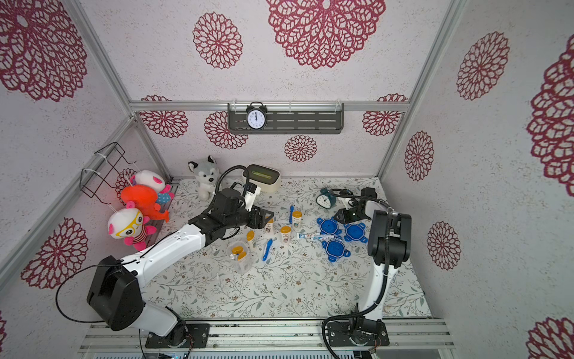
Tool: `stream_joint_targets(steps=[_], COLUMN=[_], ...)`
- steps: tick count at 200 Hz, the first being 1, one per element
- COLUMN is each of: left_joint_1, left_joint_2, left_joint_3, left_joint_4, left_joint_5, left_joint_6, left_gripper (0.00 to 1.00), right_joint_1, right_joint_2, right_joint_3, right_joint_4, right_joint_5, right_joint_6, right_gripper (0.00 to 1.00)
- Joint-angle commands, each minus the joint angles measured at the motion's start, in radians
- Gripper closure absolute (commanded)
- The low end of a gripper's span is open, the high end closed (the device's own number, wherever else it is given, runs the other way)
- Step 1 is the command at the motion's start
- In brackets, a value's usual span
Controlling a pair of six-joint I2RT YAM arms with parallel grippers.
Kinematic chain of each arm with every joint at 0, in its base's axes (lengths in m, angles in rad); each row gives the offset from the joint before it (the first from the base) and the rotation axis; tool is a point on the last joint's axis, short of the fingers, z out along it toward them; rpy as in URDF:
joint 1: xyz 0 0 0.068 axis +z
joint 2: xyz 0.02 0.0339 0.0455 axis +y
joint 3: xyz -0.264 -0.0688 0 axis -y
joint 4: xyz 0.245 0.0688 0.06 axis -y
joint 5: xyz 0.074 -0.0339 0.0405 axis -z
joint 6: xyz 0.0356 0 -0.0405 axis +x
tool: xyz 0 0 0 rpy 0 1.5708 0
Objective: Pack away toiletry kits
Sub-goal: Pick up the lid from the center of the board.
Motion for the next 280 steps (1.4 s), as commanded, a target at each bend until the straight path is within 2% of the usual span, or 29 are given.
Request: stream_joint_targets(steps=[1, 32, 59, 90, 132, 153, 195, 233, 243, 257, 280], left_joint_1=[0.002, 0.001, 0.002, 0.003, 0.002, 0.001, 0.003, 0.004, 0.007, 0.019, 0.062], left_joint_2=[-0.024, -0.026, -0.025, -0.028, -0.028, -0.033, -0.072, -0.164, -0.201, -0.252, -0.323], left_joint_3=[-0.012, -0.013, -0.015, -0.016, -0.018, -0.012, -0.004, -0.089, -0.128, -0.186, -0.274], left_joint_4=[0.023, 0.023, 0.023, 0.024, 0.024, 0.02, 0.014, 0.126, 0.17, 0.24, 0.322], left_joint_5=[0.011, 0.013, 0.012, 0.012, 0.009, 0.003, -0.053, -0.09, -0.105, -0.104, -0.016], left_joint_6=[0.008, 0.008, 0.009, 0.01, 0.011, 0.013, 0.049, 0.12, 0.151, 0.197, 0.255], left_gripper=[0.28, 0.28, 0.28, 0.28, 0.28, 0.28, 0.26, 0.05, 0.0, 0.02, 0.02], right_joint_1=[0.007, 0.021, 0.027, 0.03, 0.035, 0.035, 0.037, 0.052, 0.066, 0.097, 0.19], right_joint_2=[0.009, 0.047, 0.053, 0.063, 0.008, -0.096, -0.425, -0.724, -0.781, -0.836, -0.853], right_joint_3=[0.047, 0.116, 0.118, 0.12, 0.075, 0.011, -0.224, -0.379, -0.397, -0.403, -0.381], right_joint_4=[-0.065, -0.143, -0.156, -0.168, -0.108, -0.062, 0.1, 0.26, 0.321, 0.402, 0.55], right_joint_5=[0.011, 0.027, 0.032, 0.043, 0.031, 0.061, 0.063, 0.022, -0.004, -0.07, -0.203], right_joint_6=[-0.036, -0.068, -0.087, -0.103, -0.115, -0.103, -0.035, 0.046, 0.084, 0.13, 0.18], right_gripper=[0.69, 0.73, 0.78, 0.79, 0.96, 1.0, 1.0, 1.0, 1.0, 1.0, 1.0])
